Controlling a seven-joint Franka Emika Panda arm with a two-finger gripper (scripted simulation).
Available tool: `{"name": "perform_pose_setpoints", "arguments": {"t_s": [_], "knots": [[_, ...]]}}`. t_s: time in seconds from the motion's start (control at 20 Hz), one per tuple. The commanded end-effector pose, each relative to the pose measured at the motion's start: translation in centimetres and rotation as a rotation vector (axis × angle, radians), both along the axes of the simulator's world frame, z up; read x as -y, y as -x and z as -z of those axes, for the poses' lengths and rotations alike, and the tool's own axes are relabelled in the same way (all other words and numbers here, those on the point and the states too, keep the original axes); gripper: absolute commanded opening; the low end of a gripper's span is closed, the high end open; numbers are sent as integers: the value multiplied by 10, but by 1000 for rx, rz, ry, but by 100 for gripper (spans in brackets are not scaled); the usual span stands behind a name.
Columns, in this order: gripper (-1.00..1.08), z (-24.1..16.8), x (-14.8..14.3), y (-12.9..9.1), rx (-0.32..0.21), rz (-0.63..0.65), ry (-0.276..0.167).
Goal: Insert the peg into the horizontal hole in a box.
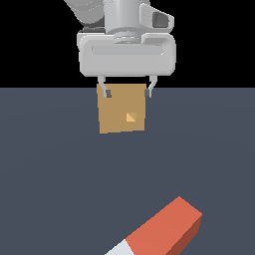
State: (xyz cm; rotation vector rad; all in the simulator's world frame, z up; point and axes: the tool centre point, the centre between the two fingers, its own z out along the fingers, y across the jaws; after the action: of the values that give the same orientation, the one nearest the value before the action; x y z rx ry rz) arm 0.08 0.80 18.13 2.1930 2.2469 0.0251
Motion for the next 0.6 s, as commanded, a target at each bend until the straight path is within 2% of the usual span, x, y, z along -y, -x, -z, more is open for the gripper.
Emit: {"name": "perform_pose_setpoints", "arguments": {"t_s": [0.0, 0.3, 0.55], "knots": [[100, 0, 0, 0, 0, 0, 0], [100, 6, 12, -5, -1, 48, 1], [100, 19, 43, -13, -2, 164, 2]]}}
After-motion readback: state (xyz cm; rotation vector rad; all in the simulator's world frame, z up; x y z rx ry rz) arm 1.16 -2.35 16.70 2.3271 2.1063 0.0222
